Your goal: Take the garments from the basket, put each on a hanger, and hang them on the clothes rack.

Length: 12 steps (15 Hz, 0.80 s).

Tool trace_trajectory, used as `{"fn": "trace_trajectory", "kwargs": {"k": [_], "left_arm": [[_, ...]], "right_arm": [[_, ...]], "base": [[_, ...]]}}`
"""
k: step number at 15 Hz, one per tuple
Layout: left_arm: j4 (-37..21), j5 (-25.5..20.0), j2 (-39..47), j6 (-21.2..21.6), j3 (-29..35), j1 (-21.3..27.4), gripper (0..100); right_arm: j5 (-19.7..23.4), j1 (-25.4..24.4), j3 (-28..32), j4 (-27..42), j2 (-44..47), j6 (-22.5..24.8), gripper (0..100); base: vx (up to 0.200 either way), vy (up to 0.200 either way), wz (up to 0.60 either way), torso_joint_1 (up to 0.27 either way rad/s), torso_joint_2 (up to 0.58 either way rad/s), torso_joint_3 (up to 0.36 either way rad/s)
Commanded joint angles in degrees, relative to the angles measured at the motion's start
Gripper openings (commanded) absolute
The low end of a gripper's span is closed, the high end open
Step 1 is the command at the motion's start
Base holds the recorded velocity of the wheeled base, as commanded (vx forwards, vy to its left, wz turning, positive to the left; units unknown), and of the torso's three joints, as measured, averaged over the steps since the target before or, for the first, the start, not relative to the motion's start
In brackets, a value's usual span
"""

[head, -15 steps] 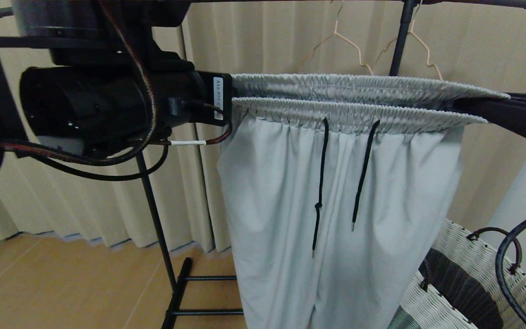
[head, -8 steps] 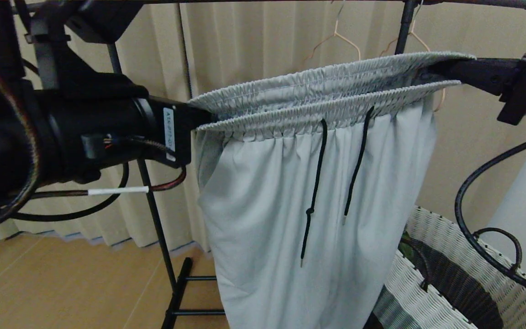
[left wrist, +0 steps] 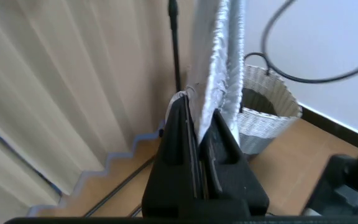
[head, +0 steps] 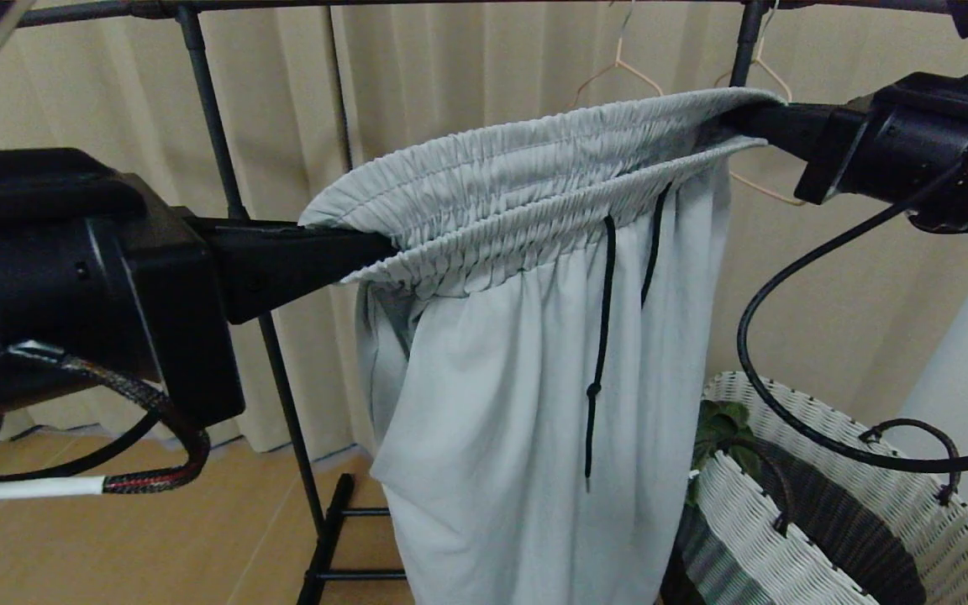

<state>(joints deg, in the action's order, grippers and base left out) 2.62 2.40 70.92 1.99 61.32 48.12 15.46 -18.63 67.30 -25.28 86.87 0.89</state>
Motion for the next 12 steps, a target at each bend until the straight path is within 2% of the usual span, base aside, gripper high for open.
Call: {"fn": "trace_trajectory", "kwargs": {"k": [1, 3, 7, 10, 12], "left_arm": [[0.1, -0.1, -0.8, 0.0, -0.4, 1.0, 0], [0.1, -0.1, -0.8, 0.1, -0.4, 1.5, 0], [0.1, -0.1, -0.9, 0.0, -0.4, 1.5, 0], [0.1, 0.3, -0.5, 0.3, 0.3, 0.8, 0], [-0.2, 0.5, 1.3, 0.6, 3.5, -3.4, 0]], "right_arm": [[0.0, -0.9, 0.3, -2.1, 2.0, 0.1, 0], [-0.3, -1.4, 0.2, -6.7, 3.7, 0.1, 0], [-1.7, -1.3, 0.0, -6.6, 3.4, 0.2, 0], [-3.5, -1.0, -0.1, -0.7, -0.5, 0.3, 0], [-3.7, -1.0, -0.4, 5.1, -5.2, 0.3, 0]], "base": [[0.000, 0.000, 0.00, 0.000, 0.00, 0.000], [0.000, 0.000, 0.00, 0.000, 0.00, 0.000], [0.000, 0.000, 0.00, 0.000, 0.00, 0.000], [0.000, 0.000, 0.00, 0.000, 0.00, 0.000], [0.000, 0.000, 0.00, 0.000, 0.00, 0.000]]}}
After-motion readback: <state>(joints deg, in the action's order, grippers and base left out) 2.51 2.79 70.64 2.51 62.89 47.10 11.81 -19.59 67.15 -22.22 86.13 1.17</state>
